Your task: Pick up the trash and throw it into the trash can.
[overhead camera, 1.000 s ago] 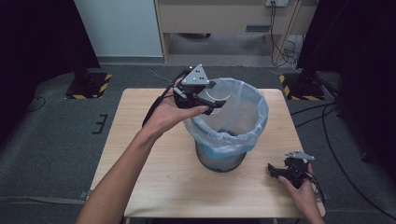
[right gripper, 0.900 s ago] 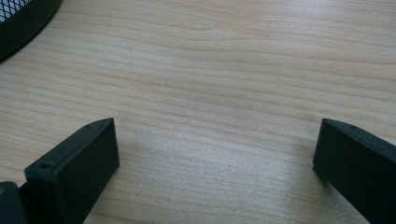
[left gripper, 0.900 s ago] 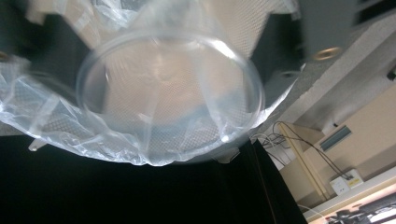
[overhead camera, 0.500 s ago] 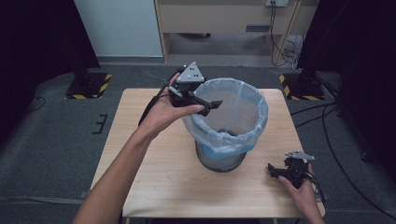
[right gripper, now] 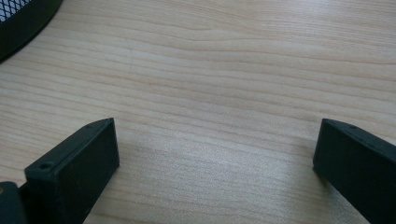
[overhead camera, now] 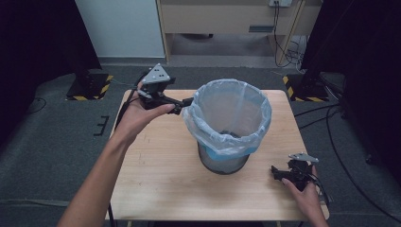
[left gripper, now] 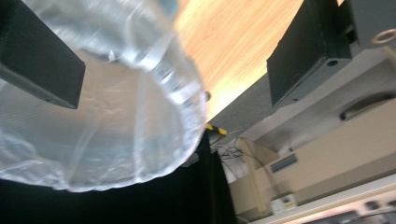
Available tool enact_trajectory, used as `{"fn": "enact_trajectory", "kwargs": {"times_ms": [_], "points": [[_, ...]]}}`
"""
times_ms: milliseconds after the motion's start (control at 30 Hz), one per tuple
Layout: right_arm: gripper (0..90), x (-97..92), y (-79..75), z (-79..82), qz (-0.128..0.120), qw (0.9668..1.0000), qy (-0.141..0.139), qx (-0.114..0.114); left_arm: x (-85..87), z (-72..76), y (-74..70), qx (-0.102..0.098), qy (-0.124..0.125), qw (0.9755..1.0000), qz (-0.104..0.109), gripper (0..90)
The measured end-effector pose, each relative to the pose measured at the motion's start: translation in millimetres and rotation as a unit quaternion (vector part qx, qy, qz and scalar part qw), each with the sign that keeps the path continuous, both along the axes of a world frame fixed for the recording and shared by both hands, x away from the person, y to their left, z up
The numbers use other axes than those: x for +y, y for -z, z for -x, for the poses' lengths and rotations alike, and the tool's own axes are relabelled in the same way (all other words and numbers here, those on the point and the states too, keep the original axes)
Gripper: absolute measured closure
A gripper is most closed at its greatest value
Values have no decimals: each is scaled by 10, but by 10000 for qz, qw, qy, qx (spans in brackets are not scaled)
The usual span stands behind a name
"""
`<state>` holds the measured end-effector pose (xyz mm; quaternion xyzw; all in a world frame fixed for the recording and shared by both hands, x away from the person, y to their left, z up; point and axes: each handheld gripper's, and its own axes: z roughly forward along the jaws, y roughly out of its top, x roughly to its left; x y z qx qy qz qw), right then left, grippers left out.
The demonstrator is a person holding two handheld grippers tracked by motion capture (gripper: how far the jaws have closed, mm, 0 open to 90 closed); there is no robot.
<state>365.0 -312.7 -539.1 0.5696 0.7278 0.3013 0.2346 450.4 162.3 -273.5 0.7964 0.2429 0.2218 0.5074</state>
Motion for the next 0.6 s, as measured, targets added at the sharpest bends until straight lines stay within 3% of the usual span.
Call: {"fn": "enact_trajectory", "kwargs": {"times_ms": [33, 200, 367, 600], "points": [[3, -1, 0, 0, 3, 10000, -3, -3, 112, -5, 41, 34, -119, 9999, 60, 34], [3, 0, 0, 0, -1, 10000, 1, 0, 359, -46, 176, 175, -324, 9991, 213, 31], [3, 0, 0, 0, 1, 10000, 0, 0, 545, -79, 389, 355, -487, 9981, 142, 30], [3, 0, 0, 0, 3, 10000, -3, -3, 647, -96, 750, 623, -627, 9961, 15, 30]]}}
